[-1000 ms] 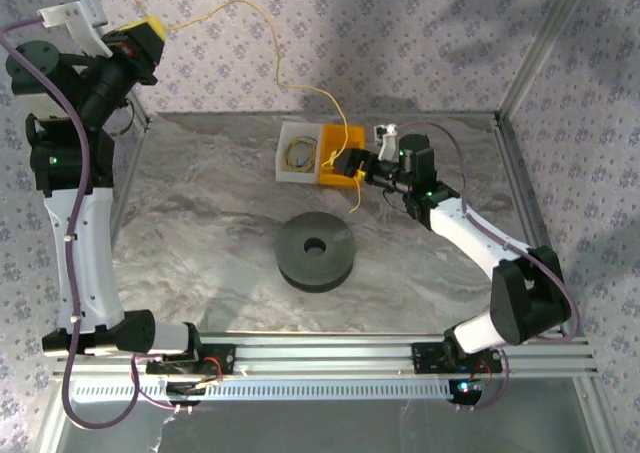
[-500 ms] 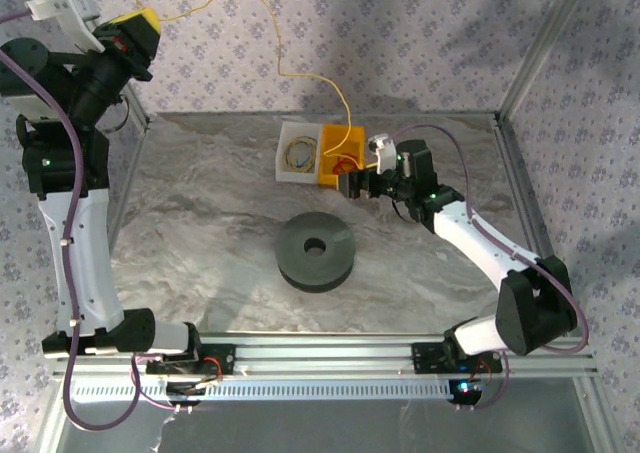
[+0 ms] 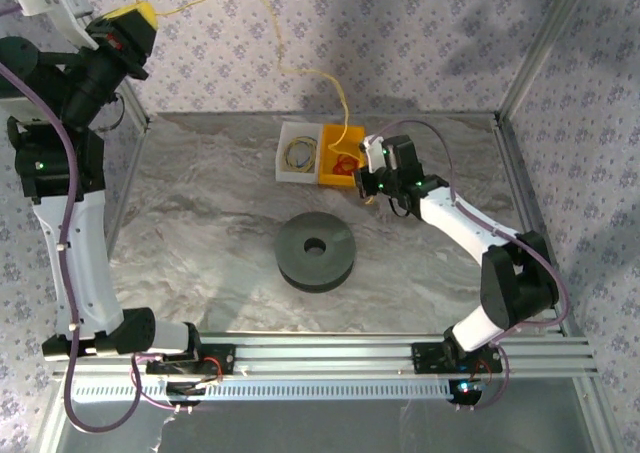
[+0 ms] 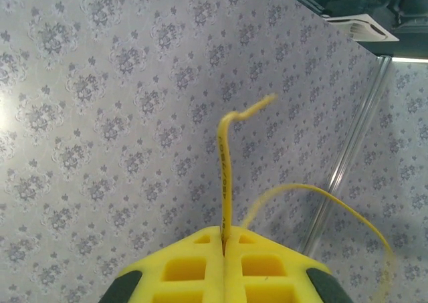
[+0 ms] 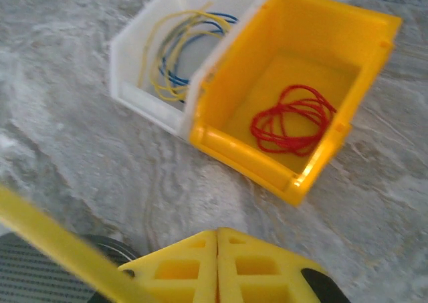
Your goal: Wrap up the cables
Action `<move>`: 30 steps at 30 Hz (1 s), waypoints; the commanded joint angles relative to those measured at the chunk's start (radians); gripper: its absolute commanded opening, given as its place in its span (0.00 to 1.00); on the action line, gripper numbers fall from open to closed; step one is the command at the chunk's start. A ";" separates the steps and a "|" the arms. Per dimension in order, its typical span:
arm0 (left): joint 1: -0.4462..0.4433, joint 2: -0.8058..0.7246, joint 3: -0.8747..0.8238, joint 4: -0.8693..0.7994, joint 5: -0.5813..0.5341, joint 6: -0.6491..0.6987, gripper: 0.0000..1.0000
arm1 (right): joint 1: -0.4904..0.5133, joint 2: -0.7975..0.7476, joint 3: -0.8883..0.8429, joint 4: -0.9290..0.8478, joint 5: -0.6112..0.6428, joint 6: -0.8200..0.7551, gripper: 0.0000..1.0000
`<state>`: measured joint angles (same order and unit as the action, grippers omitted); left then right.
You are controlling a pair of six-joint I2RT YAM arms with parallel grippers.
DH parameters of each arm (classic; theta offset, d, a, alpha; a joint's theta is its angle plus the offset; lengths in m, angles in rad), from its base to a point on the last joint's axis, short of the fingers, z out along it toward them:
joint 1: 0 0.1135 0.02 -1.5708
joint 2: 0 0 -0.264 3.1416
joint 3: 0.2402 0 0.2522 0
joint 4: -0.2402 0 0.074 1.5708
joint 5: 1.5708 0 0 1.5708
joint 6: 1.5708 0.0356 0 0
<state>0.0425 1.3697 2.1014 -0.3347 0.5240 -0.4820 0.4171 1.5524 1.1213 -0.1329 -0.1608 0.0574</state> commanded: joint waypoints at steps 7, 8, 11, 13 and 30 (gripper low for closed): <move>0.171 -0.089 -0.086 -0.135 -0.117 0.138 0.00 | -0.296 0.000 0.048 -0.255 0.065 -0.033 0.00; 0.218 -0.104 -0.115 -0.134 -0.111 0.123 0.00 | -0.329 0.002 0.050 -0.264 0.059 -0.033 0.00; 0.352 -0.144 -0.211 -0.118 -0.063 0.069 0.00 | -0.396 0.022 0.063 -0.297 0.041 -0.046 0.00; 0.417 -0.164 -0.266 -0.105 -0.026 0.033 0.00 | -0.431 0.042 0.101 -0.318 0.035 -0.046 0.00; 0.517 -0.174 -0.371 -0.155 0.090 0.066 0.00 | -0.420 0.062 0.107 -0.292 0.063 -0.204 0.00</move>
<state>0.6067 1.1999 1.7195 -0.5461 0.7109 -0.4690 -0.0441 1.6428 1.2427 -0.4175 -0.2356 -0.0692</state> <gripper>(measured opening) 0.061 0.078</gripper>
